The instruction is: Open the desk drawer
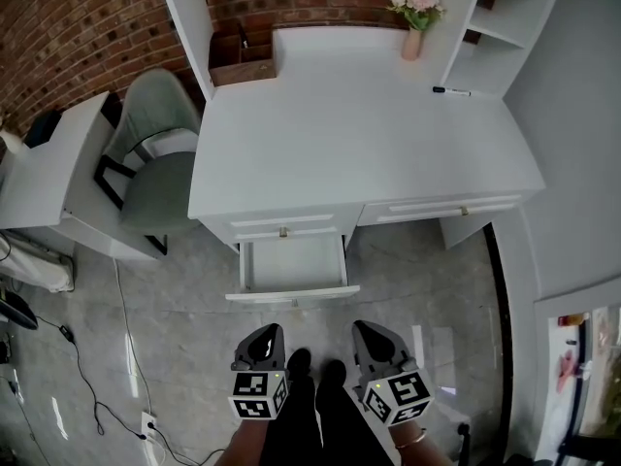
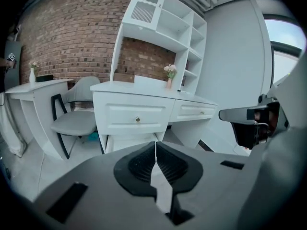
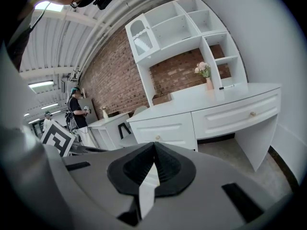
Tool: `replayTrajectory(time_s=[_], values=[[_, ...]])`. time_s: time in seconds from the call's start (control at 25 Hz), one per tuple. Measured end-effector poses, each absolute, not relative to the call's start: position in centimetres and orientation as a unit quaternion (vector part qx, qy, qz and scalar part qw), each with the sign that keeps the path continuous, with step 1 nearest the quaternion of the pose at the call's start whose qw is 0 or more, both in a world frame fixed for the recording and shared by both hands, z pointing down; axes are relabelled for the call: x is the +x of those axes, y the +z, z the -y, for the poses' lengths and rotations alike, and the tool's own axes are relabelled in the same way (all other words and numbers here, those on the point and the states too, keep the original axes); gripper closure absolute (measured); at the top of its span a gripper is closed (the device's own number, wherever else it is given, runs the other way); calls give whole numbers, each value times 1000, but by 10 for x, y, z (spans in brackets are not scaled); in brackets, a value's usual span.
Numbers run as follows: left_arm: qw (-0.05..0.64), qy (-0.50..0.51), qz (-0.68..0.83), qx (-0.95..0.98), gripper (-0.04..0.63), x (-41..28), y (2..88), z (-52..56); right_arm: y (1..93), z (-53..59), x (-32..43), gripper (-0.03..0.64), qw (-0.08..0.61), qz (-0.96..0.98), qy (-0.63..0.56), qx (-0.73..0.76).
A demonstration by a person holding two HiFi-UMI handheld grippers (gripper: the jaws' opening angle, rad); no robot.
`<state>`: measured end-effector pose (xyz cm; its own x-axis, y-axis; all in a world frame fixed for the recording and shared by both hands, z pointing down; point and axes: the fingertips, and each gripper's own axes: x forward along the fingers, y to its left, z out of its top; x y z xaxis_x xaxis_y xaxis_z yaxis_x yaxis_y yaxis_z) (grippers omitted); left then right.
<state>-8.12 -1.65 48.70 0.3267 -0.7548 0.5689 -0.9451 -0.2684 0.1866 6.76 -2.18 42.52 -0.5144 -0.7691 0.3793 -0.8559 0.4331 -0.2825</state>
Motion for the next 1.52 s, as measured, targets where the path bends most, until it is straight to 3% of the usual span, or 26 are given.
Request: replayTrajectory(time_s=[0.72, 1.52], values=[[175, 131, 558, 801, 586, -71, 368, 32, 350, 21, 77, 612, 77, 867, 166, 463], [117, 99, 598, 786, 586, -89, 293, 12, 293, 10, 103, 612, 53, 876, 112, 466]])
